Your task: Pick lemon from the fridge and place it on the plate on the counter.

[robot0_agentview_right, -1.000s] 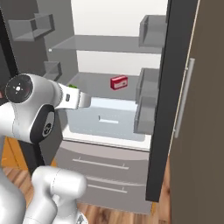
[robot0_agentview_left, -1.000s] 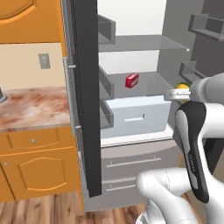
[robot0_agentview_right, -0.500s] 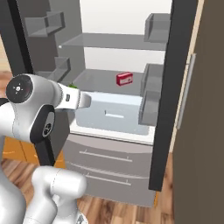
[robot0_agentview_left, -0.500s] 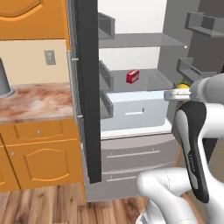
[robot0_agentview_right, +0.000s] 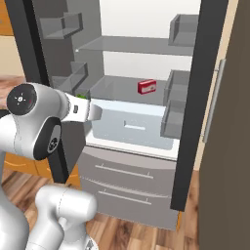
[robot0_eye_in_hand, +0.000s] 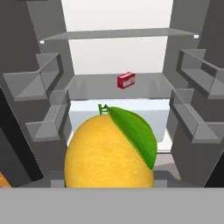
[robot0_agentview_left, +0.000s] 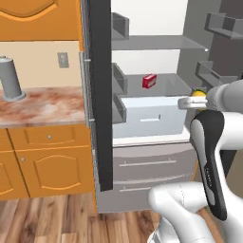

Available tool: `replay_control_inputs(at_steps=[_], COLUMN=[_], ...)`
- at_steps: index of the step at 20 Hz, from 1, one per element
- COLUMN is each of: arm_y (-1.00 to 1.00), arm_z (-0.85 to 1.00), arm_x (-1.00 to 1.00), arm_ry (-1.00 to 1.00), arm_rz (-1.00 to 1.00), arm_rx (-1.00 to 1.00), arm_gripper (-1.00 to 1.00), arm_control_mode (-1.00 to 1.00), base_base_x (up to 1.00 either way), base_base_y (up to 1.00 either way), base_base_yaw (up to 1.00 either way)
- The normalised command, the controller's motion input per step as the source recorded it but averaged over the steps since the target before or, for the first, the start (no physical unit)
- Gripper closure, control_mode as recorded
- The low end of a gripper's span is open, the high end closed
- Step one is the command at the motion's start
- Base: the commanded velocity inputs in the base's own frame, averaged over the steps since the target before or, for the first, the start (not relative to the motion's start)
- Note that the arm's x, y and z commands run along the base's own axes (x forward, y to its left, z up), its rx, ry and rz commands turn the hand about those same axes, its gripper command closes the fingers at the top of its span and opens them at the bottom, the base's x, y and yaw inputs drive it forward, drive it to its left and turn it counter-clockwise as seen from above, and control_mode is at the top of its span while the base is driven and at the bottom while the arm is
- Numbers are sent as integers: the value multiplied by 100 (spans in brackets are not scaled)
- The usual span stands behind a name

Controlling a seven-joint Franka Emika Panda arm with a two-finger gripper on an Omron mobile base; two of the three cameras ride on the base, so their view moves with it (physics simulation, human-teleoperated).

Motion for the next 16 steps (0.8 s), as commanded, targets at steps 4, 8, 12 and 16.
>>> replay_control_inputs(at_steps=[4, 8, 12, 16], arm_y=[0, 0, 0, 0], arm_z=[0, 0, 0, 0], arm_x=[0, 0, 0, 0], arm_ry=[0, 0, 0, 0], arm_rz=[0, 0, 0, 0], arm_rx=[0, 0, 0, 0], arm_gripper=[100, 100, 100, 100], arm_control_mode=[100, 100, 100, 100], base_base_x=[-31, -35, -45, -46], base_base_y=[0, 0, 0, 0], base_base_yaw=[16, 17, 16, 16])
